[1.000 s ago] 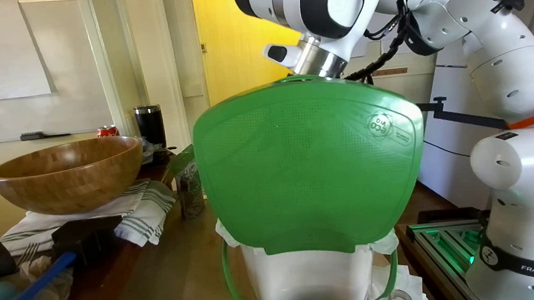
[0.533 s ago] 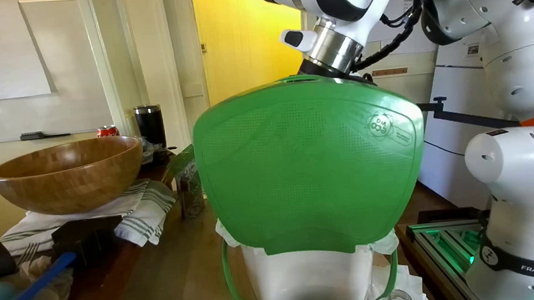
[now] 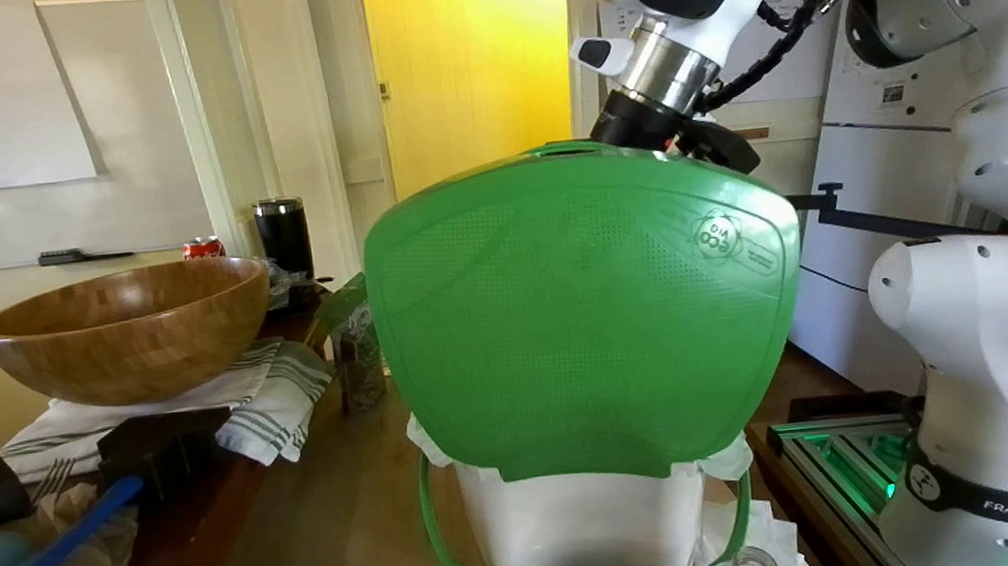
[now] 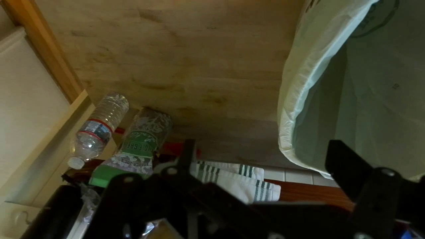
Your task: Turn the bin to the left
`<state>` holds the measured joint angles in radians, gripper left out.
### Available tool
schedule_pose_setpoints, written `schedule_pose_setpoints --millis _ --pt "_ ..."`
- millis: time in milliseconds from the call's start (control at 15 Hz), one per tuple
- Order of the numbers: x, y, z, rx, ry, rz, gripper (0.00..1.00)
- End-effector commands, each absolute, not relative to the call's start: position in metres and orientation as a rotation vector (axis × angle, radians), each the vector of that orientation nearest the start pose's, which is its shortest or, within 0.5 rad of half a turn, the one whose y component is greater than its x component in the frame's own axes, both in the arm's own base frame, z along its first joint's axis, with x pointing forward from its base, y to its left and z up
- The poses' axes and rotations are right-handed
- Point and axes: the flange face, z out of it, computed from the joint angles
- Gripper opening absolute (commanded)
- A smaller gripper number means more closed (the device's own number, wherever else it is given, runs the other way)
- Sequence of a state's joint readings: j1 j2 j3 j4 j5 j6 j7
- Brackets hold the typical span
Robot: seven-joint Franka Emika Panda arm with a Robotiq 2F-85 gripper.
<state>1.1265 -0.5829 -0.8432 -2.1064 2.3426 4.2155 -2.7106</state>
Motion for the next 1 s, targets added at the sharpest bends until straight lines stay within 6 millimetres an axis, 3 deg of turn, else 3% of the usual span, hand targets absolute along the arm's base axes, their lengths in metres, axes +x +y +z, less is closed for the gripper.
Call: schedule_pose_setpoints --millis 0,667,733,933 --pt "0.330 -0.082 0.537 -3.198 -0.150 -0.763 1.00" --pt "0.296 -0.060 0.530 -3.111 -0.268 -0.748 1.00" --pt "0.309 -0.060 0.529 -3.133 -0.215 -0.781 1.00" --pt "0.309 -0.060 0.530 -3.138 -0.202 -0.799 1.00"
